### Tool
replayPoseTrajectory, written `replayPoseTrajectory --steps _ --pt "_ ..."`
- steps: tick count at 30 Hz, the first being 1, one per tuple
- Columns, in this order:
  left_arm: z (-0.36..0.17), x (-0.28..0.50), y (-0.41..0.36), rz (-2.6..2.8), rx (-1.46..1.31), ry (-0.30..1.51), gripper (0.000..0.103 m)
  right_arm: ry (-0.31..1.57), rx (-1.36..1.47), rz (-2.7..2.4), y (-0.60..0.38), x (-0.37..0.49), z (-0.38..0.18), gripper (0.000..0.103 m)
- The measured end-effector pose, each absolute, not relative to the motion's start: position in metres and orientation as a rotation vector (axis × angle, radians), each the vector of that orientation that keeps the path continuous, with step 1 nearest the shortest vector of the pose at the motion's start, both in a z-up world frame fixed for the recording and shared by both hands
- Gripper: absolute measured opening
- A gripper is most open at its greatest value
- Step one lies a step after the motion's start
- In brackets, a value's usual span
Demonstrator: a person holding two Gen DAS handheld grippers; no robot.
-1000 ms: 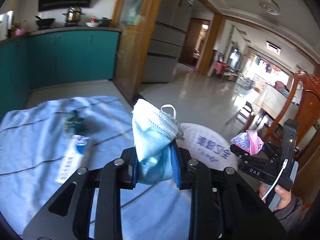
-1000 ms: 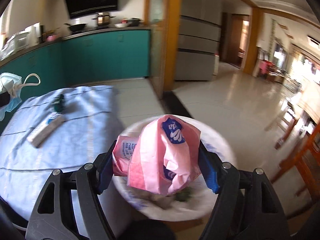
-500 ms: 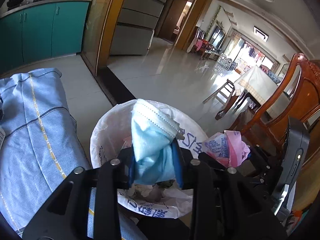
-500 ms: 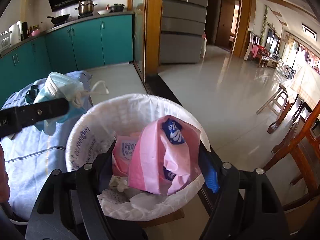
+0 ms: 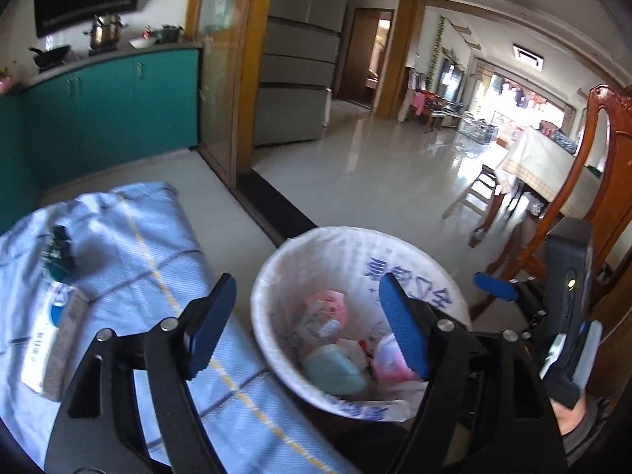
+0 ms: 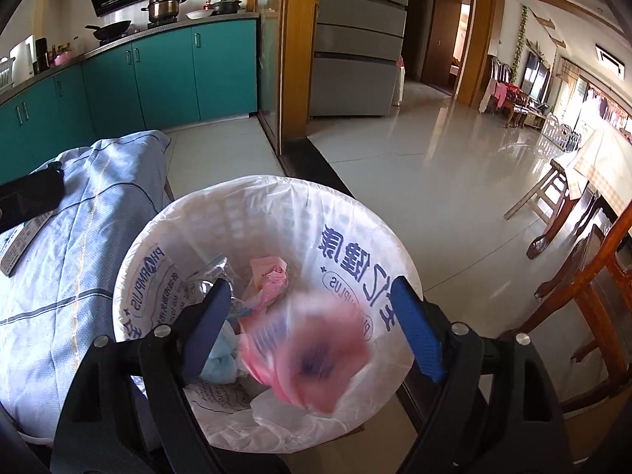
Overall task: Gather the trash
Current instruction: 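Move both tools back over the table toward the ointment box and foil bag, then grasp the green foil snack bag with the right gripper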
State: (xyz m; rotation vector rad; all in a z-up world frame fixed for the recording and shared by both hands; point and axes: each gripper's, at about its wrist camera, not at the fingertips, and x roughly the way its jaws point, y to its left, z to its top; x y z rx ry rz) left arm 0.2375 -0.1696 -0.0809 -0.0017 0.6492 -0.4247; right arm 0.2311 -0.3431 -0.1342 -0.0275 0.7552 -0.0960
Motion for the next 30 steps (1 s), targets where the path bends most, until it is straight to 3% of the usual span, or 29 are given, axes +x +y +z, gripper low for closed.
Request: replayPoseTrajectory --steps 5,12,19,30 --pt "-0.078 0.234 -0.139 -0.334 0.029 0.632 0.077 0.727 -0.058 -0.076 -0.325 0.233 -0.120 0.087" --pt "-0.095 0.215 -0.029 -0.057 0.033 0.660 0.078 0.677 -0.109 0.087 -0.265 0.254 -0.095 0.091" --pt "-0.098 0.184 0.086 0.184 -0.062 0.688 0.078 0.634 -0.134 0.397 -0.140 0.309 -0.080 0.091" --pt "-0.098 0.150 0.148 0.285 -0.112 0.672 0.078 0.791 -0.321 0.525 0.038 0.399 -0.137 0.091"
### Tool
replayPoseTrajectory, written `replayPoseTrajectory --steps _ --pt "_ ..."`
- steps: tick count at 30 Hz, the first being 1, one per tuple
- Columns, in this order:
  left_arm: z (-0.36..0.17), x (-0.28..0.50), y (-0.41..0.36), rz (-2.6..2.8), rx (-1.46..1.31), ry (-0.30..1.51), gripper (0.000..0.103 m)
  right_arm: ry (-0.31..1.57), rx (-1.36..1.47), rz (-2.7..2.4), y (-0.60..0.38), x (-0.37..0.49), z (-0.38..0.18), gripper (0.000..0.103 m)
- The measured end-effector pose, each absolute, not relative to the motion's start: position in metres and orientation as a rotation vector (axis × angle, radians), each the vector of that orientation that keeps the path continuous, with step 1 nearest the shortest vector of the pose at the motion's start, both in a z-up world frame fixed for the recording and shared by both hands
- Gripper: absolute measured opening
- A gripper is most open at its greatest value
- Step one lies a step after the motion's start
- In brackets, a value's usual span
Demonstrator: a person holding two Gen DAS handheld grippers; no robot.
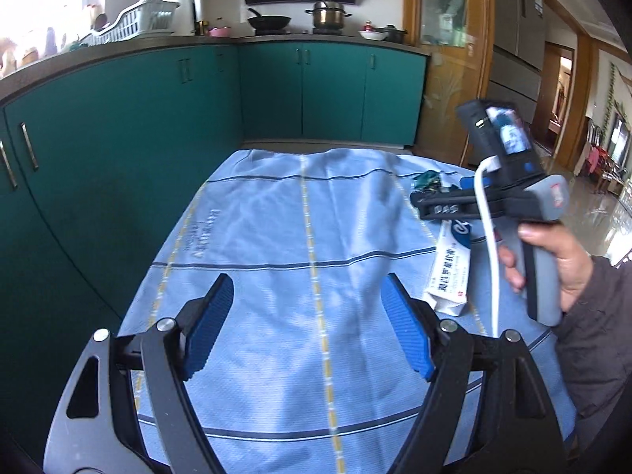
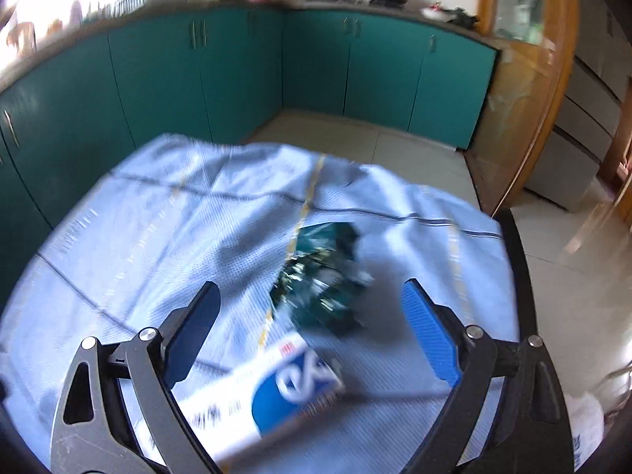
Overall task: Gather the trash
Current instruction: 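Grasp the green foil snack bag with the right gripper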
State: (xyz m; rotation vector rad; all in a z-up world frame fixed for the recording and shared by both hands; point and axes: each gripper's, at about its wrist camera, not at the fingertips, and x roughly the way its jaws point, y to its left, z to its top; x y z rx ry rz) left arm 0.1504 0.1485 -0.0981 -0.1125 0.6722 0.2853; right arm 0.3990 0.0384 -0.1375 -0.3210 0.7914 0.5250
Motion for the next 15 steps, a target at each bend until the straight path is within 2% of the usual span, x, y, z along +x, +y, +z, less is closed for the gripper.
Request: replayPoseTrajectory --steps 3,4,5,6,8,15 --pt "-0.100 0.148 0.154 0.286 -0.118 0.674 0.078 0.811 -0.373 0.533 0.054 0.403 -0.150 0.091" --pt "-0.101 0.149 0.155 0.285 -0.124 0.674 0.078 0.824 -0.373 0.544 0.056 0.404 -0.152 0.084" --pt "-0.102 0.150 0.155 0.283 -0.128 0.673 0.078 0.848 -0.363 0.559 0.056 0.406 -0.155 0.067" --pt "-0.103 0.151 0.155 0.279 -0.133 0.674 0.078 0.868 -0.356 0.567 0.055 0.407 -0.157 0.058" --pt "-0.106 0.154 0.153 0.264 -0.139 0.676 0.078 0.864 -0.335 0.572 0.049 0.404 -0.155 0.052" --pt "-0.118 0.180 0.135 0.125 -0.140 0.712 0.082 0.768 -0.261 0.595 0.004 0.360 -0.120 0.049"
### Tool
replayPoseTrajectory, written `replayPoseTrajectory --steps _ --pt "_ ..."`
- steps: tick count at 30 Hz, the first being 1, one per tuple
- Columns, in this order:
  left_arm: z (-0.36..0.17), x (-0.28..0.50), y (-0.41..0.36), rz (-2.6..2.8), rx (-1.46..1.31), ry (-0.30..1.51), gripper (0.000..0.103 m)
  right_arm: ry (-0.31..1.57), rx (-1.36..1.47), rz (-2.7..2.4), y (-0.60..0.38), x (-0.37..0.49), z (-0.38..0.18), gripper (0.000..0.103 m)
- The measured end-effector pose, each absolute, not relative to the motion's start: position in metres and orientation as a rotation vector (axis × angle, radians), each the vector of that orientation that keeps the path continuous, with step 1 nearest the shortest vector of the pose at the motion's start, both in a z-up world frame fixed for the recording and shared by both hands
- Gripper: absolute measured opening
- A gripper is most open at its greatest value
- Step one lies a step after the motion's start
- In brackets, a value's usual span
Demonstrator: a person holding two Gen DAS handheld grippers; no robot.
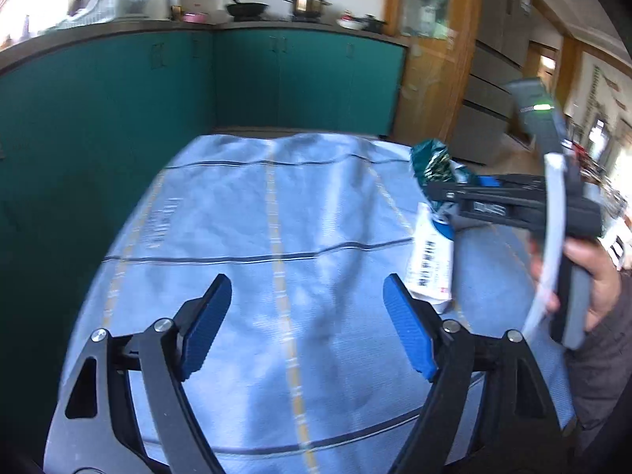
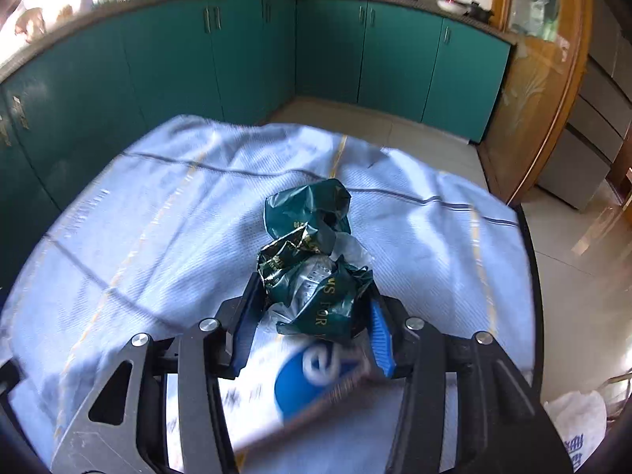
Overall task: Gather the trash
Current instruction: 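Grasp the green foil snack bag with the right gripper, then grasp the white ointment box with the left gripper while the right gripper lifts the foil bag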
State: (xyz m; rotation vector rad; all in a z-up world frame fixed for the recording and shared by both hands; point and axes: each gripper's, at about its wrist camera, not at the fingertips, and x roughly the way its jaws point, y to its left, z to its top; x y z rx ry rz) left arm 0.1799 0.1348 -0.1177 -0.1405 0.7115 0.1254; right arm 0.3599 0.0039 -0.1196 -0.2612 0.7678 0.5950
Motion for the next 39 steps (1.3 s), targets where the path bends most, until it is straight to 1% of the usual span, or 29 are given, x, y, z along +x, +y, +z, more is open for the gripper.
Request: replayPoseTrajectory --steps 3,6,12,14,16,17,18,19,20,22,23,24,28,36,37,38,39 --pt "-0.122 0.204 0.115 0.029 -0.118 0.731 0.085 0.737 -0.252 0.587 -0.026 0.332 -0.109 0.050" --pt "-0.127 0.232 0.096 -0.056 -0.112 0.763 0.085 0.737 -0.263 0.544 -0.058 0.299 -0.108 0.050" --pt "-0.147 0.274 0.052 -0.134 -0.031 0.864 0.085 0.816 -0.265 0.507 -0.098 0.251 -0.131 0.050" --pt "-0.156 0.281 0.042 -0.117 0.000 0.894 0.084 0.842 -0.255 0.505 -0.103 0.241 -0.141 0.050" --pt "-0.162 0.286 0.039 -0.096 0.010 0.907 0.072 0.847 -0.262 0.494 -0.104 0.235 -0.147 0.053" --pt "-0.164 0.288 0.039 -0.095 0.007 0.915 0.069 0.848 -0.270 0.479 -0.105 0.233 -0.150 0.057" --pt "-0.168 0.291 0.039 -0.094 0.007 0.931 0.064 0.848 -0.273 0.468 -0.106 0.232 -0.151 0.058" --pt "-0.171 0.293 0.040 -0.089 0.009 0.943 0.061 0.849 -0.272 0.462 -0.108 0.231 -0.152 0.063" --pt "-0.171 0.292 0.041 -0.088 0.004 0.934 0.059 0.848 -0.272 0.452 -0.109 0.231 -0.153 0.069" --pt "-0.171 0.291 0.045 -0.079 -0.002 0.932 0.047 0.840 -0.275 0.442 -0.110 0.231 -0.153 0.073" --pt "-0.170 0.289 0.047 -0.078 -0.008 0.936 0.043 0.837 -0.274 0.441 -0.110 0.232 -0.153 0.074" --pt "-0.169 0.287 0.048 -0.076 -0.010 0.937 0.041 0.835 -0.273 0.438 -0.110 0.233 -0.153 0.074" --pt "-0.159 0.268 0.052 -0.060 -0.013 0.908 0.041 0.837 -0.260 0.424 -0.109 0.239 -0.152 0.074" --pt "-0.113 0.209 0.051 -0.024 -0.006 0.762 0.041 0.855 -0.276 0.420 -0.103 0.237 -0.160 0.074" --pt "-0.106 0.202 0.050 -0.027 -0.012 0.743 0.041 0.855 -0.275 0.426 -0.103 0.235 -0.160 0.071" --pt "-0.100 0.196 0.049 -0.031 -0.016 0.726 0.041 0.855 -0.274 0.430 -0.101 0.234 -0.161 0.063" --pt "-0.095 0.192 0.048 -0.036 -0.018 0.715 0.041 0.855 -0.273 0.433 -0.101 0.233 -0.160 0.058"
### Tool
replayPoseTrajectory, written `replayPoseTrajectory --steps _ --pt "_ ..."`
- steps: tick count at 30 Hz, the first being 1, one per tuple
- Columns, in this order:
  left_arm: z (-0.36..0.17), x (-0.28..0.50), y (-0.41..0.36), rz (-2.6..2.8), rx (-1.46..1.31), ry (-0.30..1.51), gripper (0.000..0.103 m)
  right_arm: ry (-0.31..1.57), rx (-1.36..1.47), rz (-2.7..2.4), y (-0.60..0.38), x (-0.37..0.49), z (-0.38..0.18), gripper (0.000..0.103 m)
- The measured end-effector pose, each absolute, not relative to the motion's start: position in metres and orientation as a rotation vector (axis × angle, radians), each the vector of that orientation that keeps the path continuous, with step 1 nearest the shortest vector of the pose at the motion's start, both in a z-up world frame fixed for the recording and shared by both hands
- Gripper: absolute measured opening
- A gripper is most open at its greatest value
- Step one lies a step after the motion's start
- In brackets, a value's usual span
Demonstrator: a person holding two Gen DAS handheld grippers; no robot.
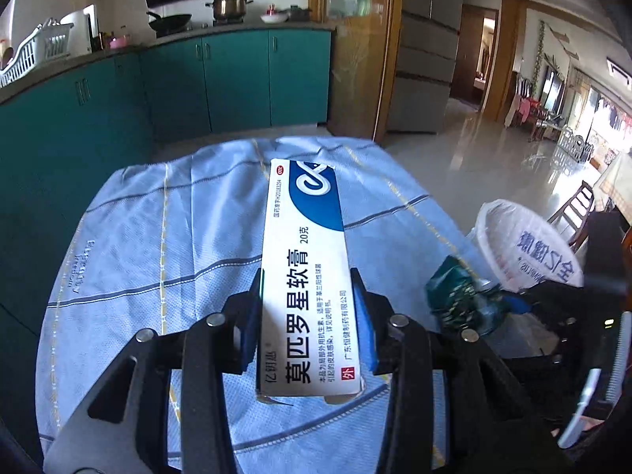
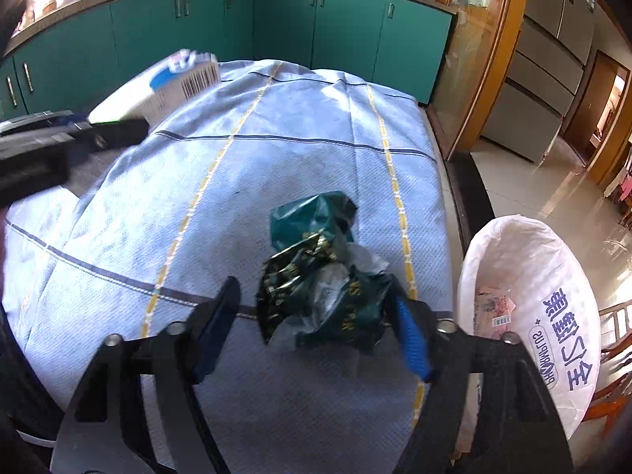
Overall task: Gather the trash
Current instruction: 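Grasp the white ointment box with the left gripper while the right gripper lifts the foil bag, then carry the ointment box and foil bag over the wastebasket and open both grippers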
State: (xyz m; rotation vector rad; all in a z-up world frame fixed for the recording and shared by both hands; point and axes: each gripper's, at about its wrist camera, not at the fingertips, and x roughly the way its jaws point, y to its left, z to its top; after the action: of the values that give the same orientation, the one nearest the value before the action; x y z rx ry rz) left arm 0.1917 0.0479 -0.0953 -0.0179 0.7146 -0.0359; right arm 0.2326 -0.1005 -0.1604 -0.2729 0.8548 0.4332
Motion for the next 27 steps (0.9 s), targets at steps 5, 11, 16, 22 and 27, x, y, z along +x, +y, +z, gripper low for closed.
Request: replayPoseTrajectory --steps 5,11,16,22,27 --pt "-0.073 0.171 0.040 -0.048 -0.010 0.655 0.041 0.819 -0.269 0.448 -0.099 0.221 -0.148 0.050" --pt "-0.052 0.155 0.029 -0.047 0.016 0.590 0.041 0.729 -0.263 0.425 -0.107 0.204 -0.116 0.050" --pt "-0.037 0.141 0.020 -0.061 0.023 0.539 0.041 0.644 -0.241 0.383 -0.124 0.189 -0.085 0.050" --pt "-0.022 0.131 0.010 -0.102 -0.014 0.457 0.041 0.556 -0.226 0.310 -0.154 0.173 -0.054 0.050" --pt "-0.021 0.140 -0.012 -0.171 -0.033 0.449 0.041 0.501 -0.209 0.214 -0.188 0.169 -0.035 0.050"
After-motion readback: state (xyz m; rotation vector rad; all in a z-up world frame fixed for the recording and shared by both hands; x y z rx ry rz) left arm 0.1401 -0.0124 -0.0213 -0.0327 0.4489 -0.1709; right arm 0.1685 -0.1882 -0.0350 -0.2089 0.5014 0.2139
